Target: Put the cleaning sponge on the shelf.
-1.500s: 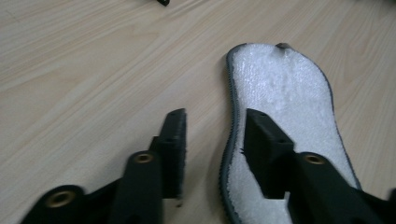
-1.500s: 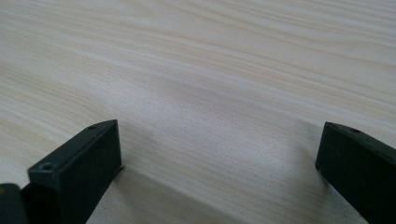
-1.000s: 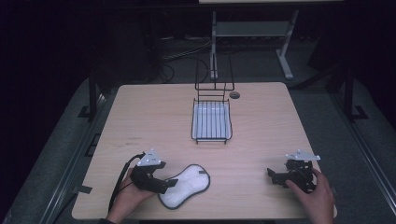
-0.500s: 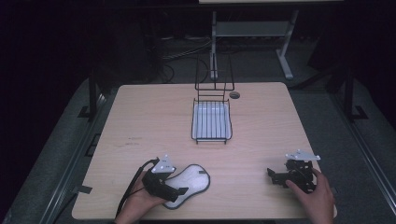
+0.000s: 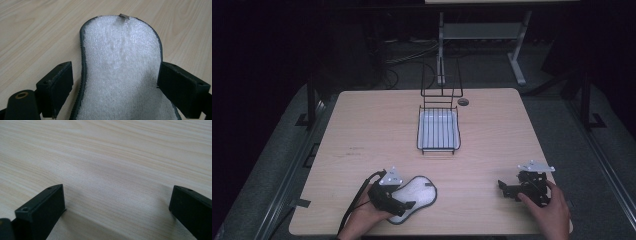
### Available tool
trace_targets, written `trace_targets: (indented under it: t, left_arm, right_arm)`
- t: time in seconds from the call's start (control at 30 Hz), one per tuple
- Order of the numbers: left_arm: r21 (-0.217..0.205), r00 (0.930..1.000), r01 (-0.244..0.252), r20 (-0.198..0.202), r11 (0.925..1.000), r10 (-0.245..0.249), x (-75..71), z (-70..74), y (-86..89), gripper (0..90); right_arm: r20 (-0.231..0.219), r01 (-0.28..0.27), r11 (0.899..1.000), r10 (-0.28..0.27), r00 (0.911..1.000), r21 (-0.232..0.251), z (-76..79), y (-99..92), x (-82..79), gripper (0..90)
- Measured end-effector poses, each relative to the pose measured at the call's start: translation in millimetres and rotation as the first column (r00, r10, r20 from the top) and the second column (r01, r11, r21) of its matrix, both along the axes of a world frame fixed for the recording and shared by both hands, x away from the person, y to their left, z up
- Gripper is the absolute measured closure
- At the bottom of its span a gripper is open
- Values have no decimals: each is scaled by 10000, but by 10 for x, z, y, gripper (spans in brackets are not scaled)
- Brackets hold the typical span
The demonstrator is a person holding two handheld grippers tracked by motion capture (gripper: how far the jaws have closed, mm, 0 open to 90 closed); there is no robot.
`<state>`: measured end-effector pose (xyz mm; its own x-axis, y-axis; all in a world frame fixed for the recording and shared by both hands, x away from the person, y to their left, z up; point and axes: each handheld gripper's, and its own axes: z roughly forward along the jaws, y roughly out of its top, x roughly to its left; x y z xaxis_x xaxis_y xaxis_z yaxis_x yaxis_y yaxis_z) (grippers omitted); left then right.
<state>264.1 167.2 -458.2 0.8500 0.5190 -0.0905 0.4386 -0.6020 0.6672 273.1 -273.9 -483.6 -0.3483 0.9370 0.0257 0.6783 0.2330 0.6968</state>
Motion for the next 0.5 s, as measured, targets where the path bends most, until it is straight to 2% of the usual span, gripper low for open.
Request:
trace_targets:
  t: [0.5]
  left_arm:
    - [196, 10000, 17, 34, 9998, -18, -14, -41, -37, 126]
  right_arm:
    - [2, -2, 10000, 2, 10000, -2, -1, 0, 0, 0]
